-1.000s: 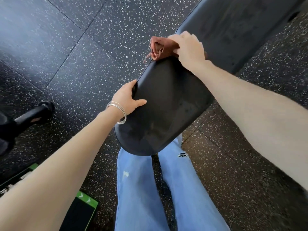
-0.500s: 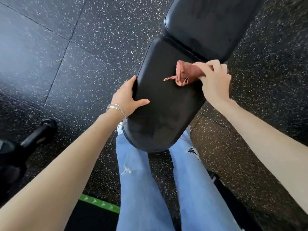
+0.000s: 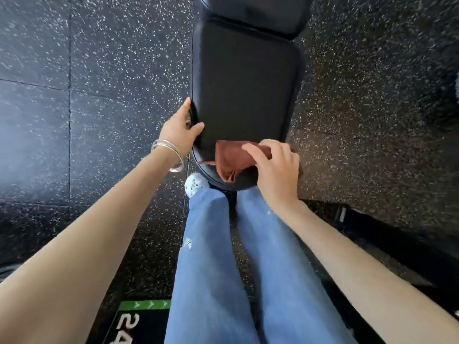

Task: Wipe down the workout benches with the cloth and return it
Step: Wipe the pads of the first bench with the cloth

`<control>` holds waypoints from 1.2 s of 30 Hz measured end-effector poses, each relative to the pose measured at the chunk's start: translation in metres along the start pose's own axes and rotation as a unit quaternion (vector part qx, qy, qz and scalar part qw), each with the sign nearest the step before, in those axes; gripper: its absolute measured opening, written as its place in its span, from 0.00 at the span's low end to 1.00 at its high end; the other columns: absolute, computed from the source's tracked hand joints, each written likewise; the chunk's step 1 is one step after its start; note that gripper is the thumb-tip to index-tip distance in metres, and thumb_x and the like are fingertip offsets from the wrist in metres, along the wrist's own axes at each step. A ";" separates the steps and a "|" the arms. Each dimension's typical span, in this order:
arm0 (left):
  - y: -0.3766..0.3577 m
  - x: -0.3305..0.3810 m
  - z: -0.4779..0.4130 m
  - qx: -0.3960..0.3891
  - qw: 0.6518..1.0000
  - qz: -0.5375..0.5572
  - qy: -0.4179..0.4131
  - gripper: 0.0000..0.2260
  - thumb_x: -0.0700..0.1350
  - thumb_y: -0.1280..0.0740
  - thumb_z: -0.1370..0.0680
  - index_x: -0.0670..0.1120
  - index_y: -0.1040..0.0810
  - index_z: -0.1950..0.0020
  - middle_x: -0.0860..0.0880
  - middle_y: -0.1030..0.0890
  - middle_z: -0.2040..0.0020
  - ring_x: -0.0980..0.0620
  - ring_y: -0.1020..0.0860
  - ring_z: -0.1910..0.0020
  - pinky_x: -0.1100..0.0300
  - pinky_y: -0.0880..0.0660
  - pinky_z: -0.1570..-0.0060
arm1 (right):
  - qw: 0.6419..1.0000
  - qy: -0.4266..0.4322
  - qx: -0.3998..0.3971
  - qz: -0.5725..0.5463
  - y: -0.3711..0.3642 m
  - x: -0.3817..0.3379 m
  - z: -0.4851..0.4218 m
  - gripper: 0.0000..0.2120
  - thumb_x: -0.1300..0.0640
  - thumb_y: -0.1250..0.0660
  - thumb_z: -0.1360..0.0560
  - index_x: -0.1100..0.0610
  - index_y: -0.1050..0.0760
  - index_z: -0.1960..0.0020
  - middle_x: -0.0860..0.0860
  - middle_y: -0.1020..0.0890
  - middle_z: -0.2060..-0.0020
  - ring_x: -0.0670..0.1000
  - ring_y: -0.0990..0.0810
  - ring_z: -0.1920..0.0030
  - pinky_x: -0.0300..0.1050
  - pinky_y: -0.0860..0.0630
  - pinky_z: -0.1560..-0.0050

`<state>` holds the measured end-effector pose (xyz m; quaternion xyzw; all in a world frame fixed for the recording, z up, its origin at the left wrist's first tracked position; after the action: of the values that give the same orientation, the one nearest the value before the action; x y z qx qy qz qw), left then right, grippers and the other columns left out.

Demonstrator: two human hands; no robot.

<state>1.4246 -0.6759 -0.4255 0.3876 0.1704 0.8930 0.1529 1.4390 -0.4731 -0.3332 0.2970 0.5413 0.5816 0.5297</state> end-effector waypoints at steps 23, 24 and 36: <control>0.007 -0.004 0.032 -0.060 0.954 0.268 0.120 0.29 0.21 0.51 0.25 0.40 0.34 0.28 0.44 0.27 0.38 0.58 0.24 0.58 0.64 0.23 0.66 | 0.990 0.141 -0.016 0.017 0.004 -0.067 -0.006 0.25 0.63 0.52 0.30 0.48 0.21 0.46 0.55 0.20 0.50 0.60 0.23 0.52 0.53 0.29 0.55; 0.007 -0.008 0.037 -0.064 0.958 0.251 0.123 0.28 0.21 0.50 0.25 0.40 0.34 0.29 0.42 0.27 0.38 0.59 0.23 0.59 0.63 0.22 0.66 | 0.988 0.145 -0.035 0.029 0.000 -0.074 -0.022 0.25 0.62 0.53 0.29 0.47 0.23 0.44 0.54 0.22 0.47 0.59 0.25 0.49 0.53 0.31 0.54; 0.009 -0.029 0.059 -0.117 0.948 0.257 0.148 0.26 0.26 0.43 0.23 0.41 0.37 0.27 0.42 0.27 0.38 0.56 0.22 0.60 0.68 0.23 0.65 | 0.981 0.192 -0.016 0.031 0.002 -0.070 0.017 0.17 0.64 0.35 0.30 0.47 0.20 0.47 0.55 0.20 0.51 0.59 0.22 0.54 0.52 0.27 0.58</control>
<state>1.4859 -0.6849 -0.4019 0.2608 -0.0204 0.9630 -0.0646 1.4724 -0.5327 -0.3118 0.1878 0.6140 0.6527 0.4022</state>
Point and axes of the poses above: each hand's wrist, its own z-axis away from the middle knuckle, its own y-axis out of the back of the hand, x = y × z, the point moved 9 cm from there along -z, towards the middle knuckle
